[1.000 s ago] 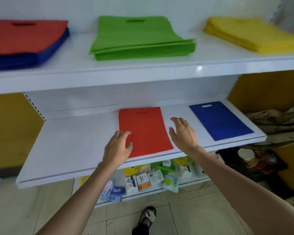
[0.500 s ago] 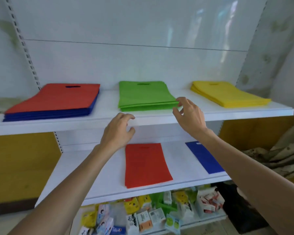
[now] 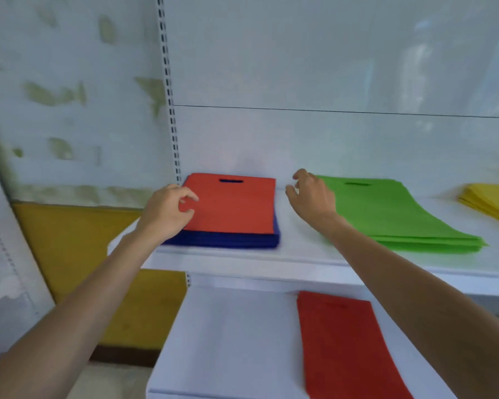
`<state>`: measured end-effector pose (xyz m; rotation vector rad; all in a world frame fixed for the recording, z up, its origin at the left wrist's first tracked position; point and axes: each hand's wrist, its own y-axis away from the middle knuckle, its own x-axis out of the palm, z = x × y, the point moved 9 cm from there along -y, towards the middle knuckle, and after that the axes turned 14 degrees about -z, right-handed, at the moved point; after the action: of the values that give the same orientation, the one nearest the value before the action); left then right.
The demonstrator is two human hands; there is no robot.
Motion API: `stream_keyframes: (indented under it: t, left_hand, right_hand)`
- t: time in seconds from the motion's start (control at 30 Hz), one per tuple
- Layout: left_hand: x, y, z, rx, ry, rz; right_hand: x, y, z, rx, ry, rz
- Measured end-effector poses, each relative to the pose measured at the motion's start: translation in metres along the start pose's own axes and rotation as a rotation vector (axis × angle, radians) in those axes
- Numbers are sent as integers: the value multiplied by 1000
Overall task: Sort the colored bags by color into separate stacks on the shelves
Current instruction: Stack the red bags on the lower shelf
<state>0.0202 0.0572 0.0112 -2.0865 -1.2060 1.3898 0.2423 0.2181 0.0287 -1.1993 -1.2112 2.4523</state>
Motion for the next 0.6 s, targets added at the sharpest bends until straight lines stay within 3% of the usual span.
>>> stream_keyframes:
  t: [0.23,0.4,0.6]
  left_hand:
    - [24,-40,119,-421,67,51]
    - [48,-40,124,-425,137,22]
    - [31,-43,113,-304,107,-147]
  right_hand:
    - [102,-5,8,195,17,146]
    - [126,-10,-18,337,16,159]
    - [110,-11,-12,308,-33,14]
